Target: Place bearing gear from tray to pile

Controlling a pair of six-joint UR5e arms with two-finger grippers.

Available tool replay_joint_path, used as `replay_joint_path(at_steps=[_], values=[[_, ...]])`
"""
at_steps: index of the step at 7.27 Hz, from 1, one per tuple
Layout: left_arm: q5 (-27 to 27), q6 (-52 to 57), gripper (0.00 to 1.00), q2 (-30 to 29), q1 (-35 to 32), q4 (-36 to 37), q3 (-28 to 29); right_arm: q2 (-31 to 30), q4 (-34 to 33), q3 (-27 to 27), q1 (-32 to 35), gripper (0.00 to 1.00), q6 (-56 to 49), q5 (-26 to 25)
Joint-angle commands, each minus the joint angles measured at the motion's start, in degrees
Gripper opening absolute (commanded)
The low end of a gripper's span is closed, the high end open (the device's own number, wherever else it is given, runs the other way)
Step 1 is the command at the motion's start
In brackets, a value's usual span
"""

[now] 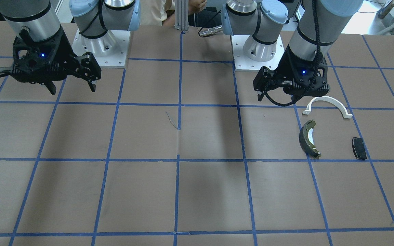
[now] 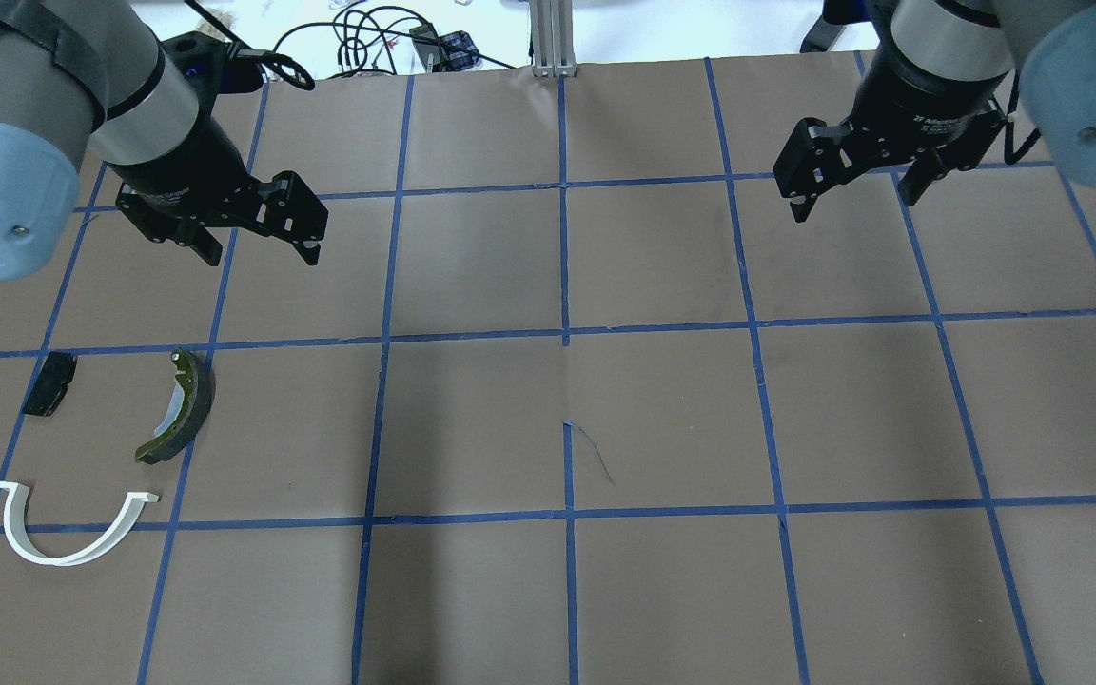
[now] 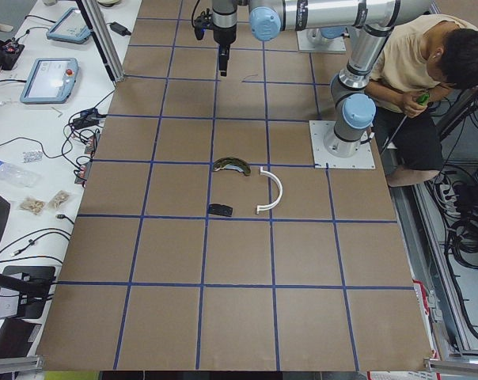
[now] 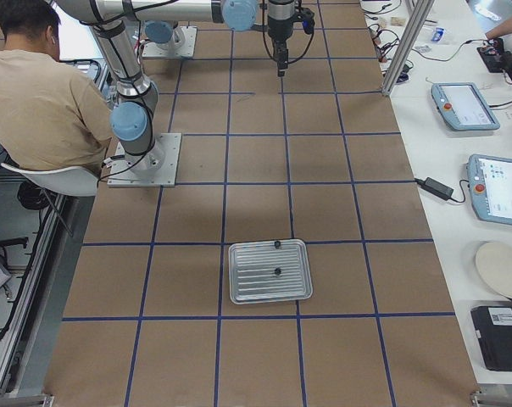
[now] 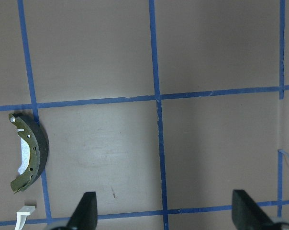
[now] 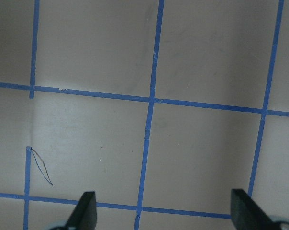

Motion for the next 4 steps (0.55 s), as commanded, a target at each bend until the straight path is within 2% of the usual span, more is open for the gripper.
replay_joint_path(at_steps=[1,3,4], values=[[0.0,-0.09,1.0,-0.09,0.0,-0.08,-0.06,-0.27,-0.8,0.05,0.02,1.0,0.47,-0.38],[0.0,-0.09,1.0,-0.18,-0.09,-0.09,-0.15,-0.09,-1.25,0.05,-4.6,1.0,-4.95,-2.12],[0.0,-0.09,1.0,-0.18,-0.09,-0.09,-0.15,0.08,-1.16,0.05,-10.99,1.0,-10.28,-1.96]])
